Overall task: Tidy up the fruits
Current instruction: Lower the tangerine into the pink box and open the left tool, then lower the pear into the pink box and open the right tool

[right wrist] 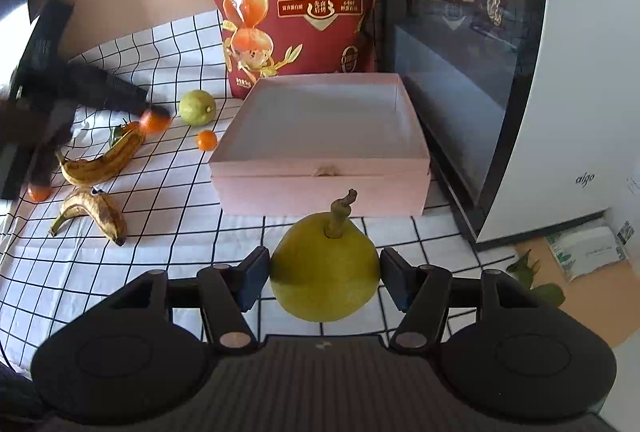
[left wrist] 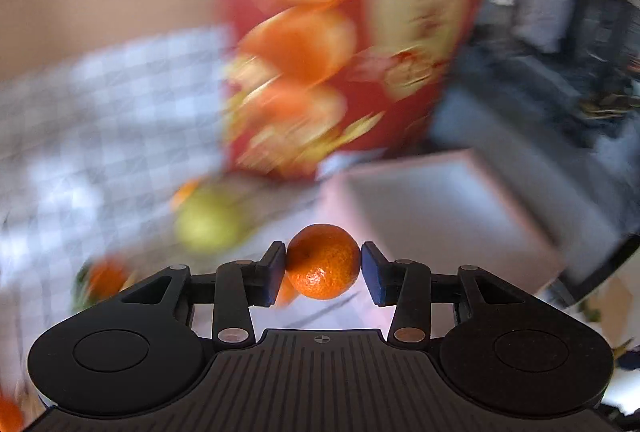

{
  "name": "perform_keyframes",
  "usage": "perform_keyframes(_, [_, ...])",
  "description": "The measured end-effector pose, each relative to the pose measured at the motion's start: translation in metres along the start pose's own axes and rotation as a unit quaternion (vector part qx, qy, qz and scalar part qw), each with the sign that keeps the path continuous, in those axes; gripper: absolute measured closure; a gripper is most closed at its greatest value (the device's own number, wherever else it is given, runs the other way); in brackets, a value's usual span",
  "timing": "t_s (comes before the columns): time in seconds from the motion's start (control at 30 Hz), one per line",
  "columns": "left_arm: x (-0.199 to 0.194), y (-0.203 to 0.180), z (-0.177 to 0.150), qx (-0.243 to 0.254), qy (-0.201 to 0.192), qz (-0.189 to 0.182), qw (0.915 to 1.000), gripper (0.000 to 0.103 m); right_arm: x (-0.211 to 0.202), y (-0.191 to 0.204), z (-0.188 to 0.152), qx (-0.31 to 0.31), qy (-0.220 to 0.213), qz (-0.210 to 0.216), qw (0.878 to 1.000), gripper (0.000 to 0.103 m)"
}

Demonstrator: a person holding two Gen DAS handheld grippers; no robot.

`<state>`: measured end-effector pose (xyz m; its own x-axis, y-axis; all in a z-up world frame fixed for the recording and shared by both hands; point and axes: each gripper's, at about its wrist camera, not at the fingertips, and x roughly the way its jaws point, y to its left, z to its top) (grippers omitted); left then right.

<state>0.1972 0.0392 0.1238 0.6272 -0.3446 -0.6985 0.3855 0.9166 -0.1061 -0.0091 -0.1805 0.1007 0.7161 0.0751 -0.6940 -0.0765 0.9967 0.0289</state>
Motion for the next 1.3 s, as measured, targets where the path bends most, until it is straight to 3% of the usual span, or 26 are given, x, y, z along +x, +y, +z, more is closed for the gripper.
perform_keyframes(0.1, [0.030,-0.051,0.026,0.105,0.003,0.014,0.9944,0.056,-0.001,-0.004,0.003,-0.007,-0.008,0.002,1.000,0.042])
perform_keyframes(0.2, [0.085,-0.096,0.032,0.222,0.057,0.058,0.9716,0.056,-0.002,-0.010,0.004,-0.007,-0.012,0.006,1.000,0.042])
perform_keyframes(0.27, [0.120,-0.111,0.028,0.271,0.107,0.076,0.9535,0.056,-0.001,-0.016,0.004,-0.003,-0.011,0.007,1.000,0.042])
perform_keyframes(0.33, [0.145,-0.118,0.025,0.293,0.140,0.099,0.9406,0.056,0.000,-0.024,0.003,0.001,-0.010,0.007,1.000,0.042])
perform_keyframes(0.43, [0.167,-0.116,0.022,0.294,0.175,0.122,0.9316,0.056,0.003,-0.033,-0.001,0.002,-0.011,0.007,1.000,0.042])
perform_keyframes(0.5, [0.170,-0.115,0.020,0.298,0.175,0.138,0.9282,0.055,0.006,-0.039,-0.003,0.003,-0.008,0.006,1.000,0.042])
perform_keyframes(0.6, [0.165,-0.109,0.024,0.273,0.170,0.131,0.9377,0.055,0.012,-0.047,-0.005,0.007,-0.005,0.009,1.000,0.042])
perform_keyframes(0.7, [0.151,-0.097,0.030,0.230,0.151,0.104,0.9559,0.055,0.017,-0.051,-0.003,0.001,-0.006,0.015,1.000,0.042])
perform_keyframes(0.97, [0.044,-0.059,0.047,0.094,0.022,0.059,0.9936,0.057,0.021,-0.045,0.037,-0.001,-0.041,0.071,0.997,0.042])
perform_keyframes(1.13, [-0.033,-0.023,0.014,-0.021,-0.026,0.033,0.9989,0.058,0.043,-0.018,0.077,-0.007,-0.065,0.123,0.990,0.042])
perform_keyframes(1.3, [-0.085,0.017,-0.052,-0.120,-0.026,0.037,0.9918,0.059,0.105,0.003,0.102,0.039,-0.003,0.169,0.985,0.042])
